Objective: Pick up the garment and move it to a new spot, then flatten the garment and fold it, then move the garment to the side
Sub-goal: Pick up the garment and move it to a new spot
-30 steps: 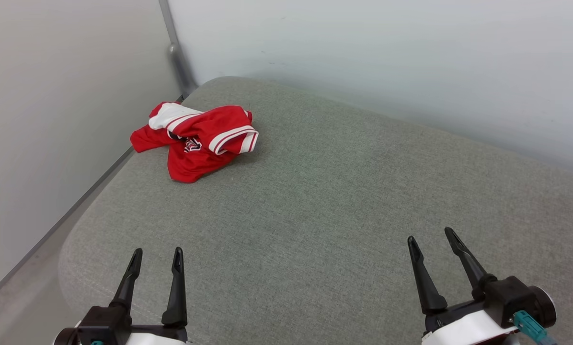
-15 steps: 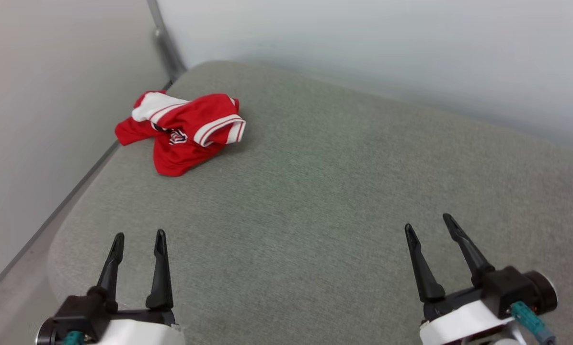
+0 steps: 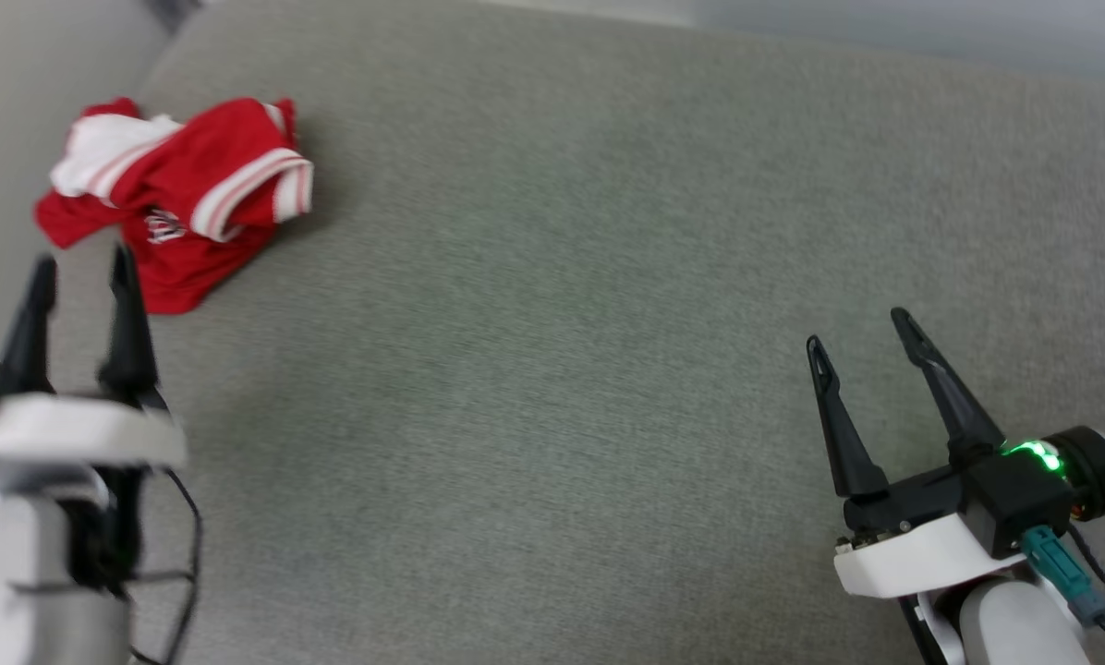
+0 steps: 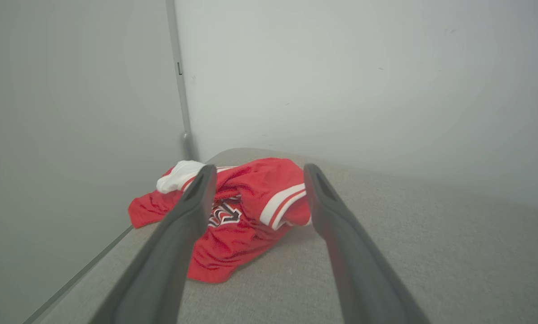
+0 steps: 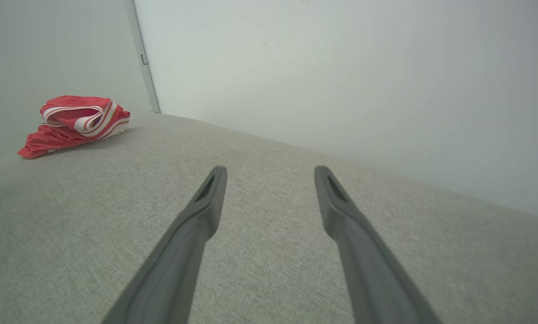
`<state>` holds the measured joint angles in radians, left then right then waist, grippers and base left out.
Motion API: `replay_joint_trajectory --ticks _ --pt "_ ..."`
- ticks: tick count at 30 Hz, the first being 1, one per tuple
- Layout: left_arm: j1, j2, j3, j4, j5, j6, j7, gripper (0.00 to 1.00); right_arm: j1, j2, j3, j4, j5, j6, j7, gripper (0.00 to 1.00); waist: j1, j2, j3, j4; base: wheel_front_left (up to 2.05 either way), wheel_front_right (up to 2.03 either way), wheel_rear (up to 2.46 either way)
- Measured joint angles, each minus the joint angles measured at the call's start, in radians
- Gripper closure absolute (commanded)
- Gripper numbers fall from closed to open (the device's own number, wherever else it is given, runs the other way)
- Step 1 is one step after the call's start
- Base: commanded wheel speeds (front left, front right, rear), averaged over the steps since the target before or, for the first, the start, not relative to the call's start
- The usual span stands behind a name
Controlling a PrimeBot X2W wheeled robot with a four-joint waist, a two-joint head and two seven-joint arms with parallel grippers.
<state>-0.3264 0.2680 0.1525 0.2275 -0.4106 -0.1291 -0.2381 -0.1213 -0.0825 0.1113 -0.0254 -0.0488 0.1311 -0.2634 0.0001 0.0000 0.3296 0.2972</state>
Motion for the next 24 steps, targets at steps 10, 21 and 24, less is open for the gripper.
replay_joint_trajectory --ticks 10,21,24 --pt "-0.304 0.403 -0.200 0.138 -0.251 -0.002 0.425 0.00 -0.038 -0.018 -0.002 -0.048 -0.021 0.000 0.000 0.00 0.0001 0.0000 0.160 -0.092 0.00 0.00 0.00" --pt "-0.442 0.627 -0.353 0.225 -0.516 -0.002 0.819 0.00 -0.072 -0.021 0.001 -0.066 -0.047 0.000 -0.001 0.00 0.0001 0.0000 0.298 -0.169 0.00 0.00 0.00" --pt "-0.449 0.644 -0.390 0.227 -0.538 -0.002 0.846 0.00 -0.077 -0.014 0.007 -0.070 -0.048 0.000 -0.002 0.00 0.0001 0.0000 0.324 -0.186 0.00 0.00 0.00"
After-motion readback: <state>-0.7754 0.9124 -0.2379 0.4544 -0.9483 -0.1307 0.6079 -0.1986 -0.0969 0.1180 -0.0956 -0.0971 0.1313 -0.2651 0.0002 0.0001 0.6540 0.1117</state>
